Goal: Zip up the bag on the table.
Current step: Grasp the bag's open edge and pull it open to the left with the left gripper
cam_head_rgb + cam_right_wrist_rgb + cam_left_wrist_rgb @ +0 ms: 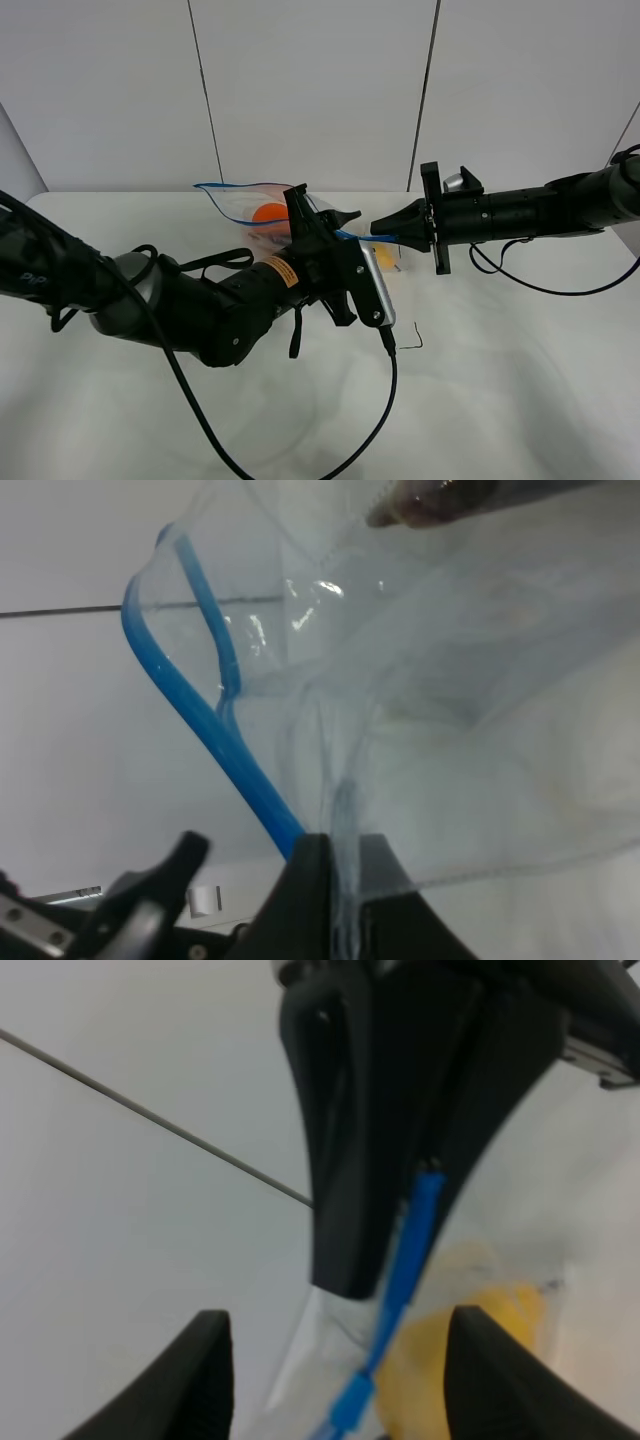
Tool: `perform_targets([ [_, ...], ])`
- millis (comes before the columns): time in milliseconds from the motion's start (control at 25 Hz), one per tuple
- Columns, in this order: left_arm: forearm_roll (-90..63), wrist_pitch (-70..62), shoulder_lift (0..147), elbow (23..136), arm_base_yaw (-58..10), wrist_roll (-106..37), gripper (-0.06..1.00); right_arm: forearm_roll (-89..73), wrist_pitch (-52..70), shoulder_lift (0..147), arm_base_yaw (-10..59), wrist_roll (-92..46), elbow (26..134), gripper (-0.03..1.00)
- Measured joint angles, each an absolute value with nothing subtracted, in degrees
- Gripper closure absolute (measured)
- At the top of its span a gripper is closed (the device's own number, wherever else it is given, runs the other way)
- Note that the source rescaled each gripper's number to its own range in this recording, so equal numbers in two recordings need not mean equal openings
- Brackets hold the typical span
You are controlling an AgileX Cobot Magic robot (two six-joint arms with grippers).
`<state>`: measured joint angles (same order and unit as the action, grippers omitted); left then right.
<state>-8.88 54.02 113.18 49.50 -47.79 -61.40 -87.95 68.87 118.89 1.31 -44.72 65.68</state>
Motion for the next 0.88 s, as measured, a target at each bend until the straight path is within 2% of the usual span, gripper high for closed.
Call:
perform_targets([
  [160,-8.88,54.32,114.40,49.50,-47.79,-61.40,0.36,-87.95,68.87,118.89,1.31,-44.72,65.68,0.97],
  [440,-8.85,54.87,114.69,49.63,-47.03,-61.34,0.59,-87.95,68.87,118.89,1.31,-44.72,65.68,0.97],
  [720,-8.81,55.30,114.96,49.84,-46.55,-61.34,0.67,-87.95,68.87,118.89,1.31,-44.72,65.68,0.97],
  [880,-8.75,55.30,114.96,49.84,-46.55,-61.34,0.83,-88.15,68.87,118.89,1.31,-44.72,65.68,0.97],
])
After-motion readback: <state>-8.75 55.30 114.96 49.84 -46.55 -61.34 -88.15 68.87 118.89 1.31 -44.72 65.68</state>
